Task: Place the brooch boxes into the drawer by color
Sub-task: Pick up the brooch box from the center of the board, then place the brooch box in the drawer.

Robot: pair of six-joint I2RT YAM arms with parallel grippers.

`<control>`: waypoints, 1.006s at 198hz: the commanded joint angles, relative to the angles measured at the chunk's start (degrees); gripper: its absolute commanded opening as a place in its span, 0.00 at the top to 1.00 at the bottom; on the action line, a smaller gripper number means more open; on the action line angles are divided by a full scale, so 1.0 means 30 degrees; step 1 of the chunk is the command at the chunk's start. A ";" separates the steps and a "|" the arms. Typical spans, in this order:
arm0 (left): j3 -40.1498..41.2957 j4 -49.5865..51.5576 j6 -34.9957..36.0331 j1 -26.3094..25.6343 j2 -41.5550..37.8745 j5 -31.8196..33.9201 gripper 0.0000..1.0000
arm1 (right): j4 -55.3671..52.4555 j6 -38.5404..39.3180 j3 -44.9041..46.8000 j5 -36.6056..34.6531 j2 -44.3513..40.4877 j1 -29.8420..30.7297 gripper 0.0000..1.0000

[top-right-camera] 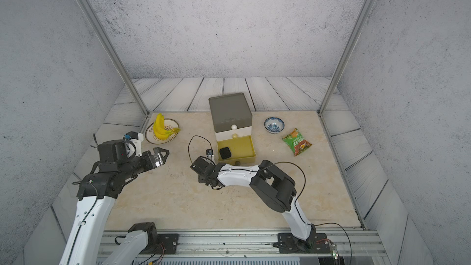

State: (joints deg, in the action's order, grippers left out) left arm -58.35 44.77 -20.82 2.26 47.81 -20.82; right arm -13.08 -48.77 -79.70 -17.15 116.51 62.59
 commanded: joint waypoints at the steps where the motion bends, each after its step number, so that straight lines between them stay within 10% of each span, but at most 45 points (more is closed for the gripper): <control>1: -0.0641 0.0193 -0.0205 0.0256 -0.0349 -0.0114 0.02 | 0.1415 0.1355 0.1240 -0.0224 -0.2547 0.0144 0.56; 53: -0.0733 -0.0108 -0.1014 0.0256 -0.0366 -0.0501 0.02 | 0.1402 0.4710 0.4409 -0.3170 -0.7930 -0.0358 0.56; 89: -0.0766 -0.0175 -0.1179 0.0259 -0.0352 -0.0517 0.02 | 0.1001 0.6772 0.6356 -0.0909 -1.0250 -0.3651 0.56; 199: -0.0462 -0.1038 -0.1634 0.0235 0.0161 -0.0707 0.02 | 0.1860 1.0917 0.4575 0.2132 -0.5426 -0.8217 0.56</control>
State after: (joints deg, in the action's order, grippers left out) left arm -59.13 43.03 -25.87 2.50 48.05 -22.46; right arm -10.35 -18.55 -64.03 -12.32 97.58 38.83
